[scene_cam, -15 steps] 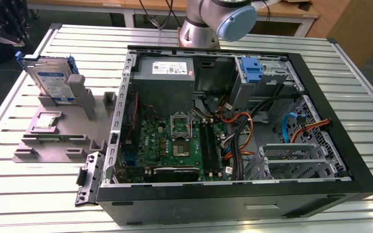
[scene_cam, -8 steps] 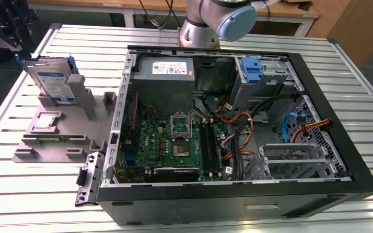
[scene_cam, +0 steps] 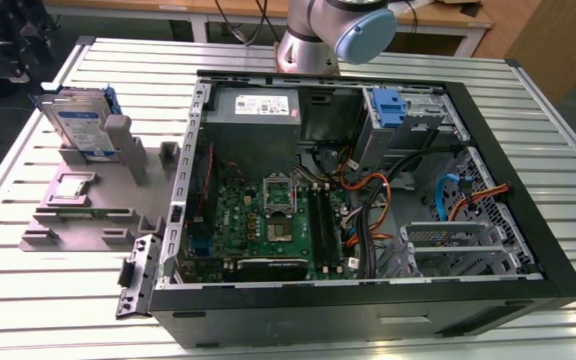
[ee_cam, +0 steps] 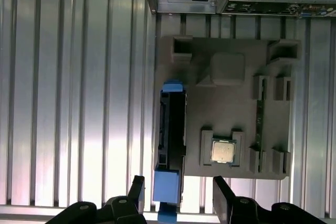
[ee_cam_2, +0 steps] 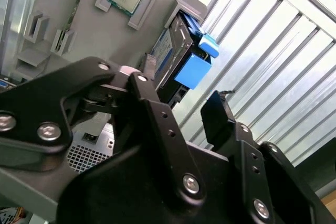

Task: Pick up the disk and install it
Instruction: 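Pick up the disk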

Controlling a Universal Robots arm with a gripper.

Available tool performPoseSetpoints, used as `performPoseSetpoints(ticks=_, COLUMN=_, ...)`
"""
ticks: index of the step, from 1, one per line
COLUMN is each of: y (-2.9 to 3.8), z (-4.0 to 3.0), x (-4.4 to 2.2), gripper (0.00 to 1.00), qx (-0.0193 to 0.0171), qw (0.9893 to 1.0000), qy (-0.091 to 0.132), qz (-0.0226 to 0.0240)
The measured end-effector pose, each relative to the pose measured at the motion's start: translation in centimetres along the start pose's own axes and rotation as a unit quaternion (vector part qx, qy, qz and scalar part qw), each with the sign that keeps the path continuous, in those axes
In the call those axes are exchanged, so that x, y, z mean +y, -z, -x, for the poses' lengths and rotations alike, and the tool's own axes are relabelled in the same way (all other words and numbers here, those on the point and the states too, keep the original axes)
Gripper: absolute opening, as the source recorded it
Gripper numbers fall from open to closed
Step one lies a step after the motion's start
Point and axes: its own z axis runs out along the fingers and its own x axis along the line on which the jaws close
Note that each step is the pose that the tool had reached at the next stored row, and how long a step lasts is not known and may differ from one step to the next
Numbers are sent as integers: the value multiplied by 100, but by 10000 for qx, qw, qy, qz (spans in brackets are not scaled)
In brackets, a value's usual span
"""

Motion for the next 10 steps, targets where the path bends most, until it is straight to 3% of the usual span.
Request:
performPoseSetpoints(ticks=1, y=0, z=0, x=0, gripper=64, qx=-1, qw=10000, qy=0, qz=0)
performPoseSetpoints(ticks=6, y=-3, z=0, x=1, gripper=64, qx=-20, qw=10000, qy=0, qz=0)
performPoseSetpoints(ticks=8, y=-11, z=-1, x=0, gripper=64, qx=-62, qw=10000, qy=0, qz=2)
performPoseSetpoints(ticks=10, y=-21, z=-2, x=-2, gripper=64, qx=-130, qw=9999, qy=1, qz=18)
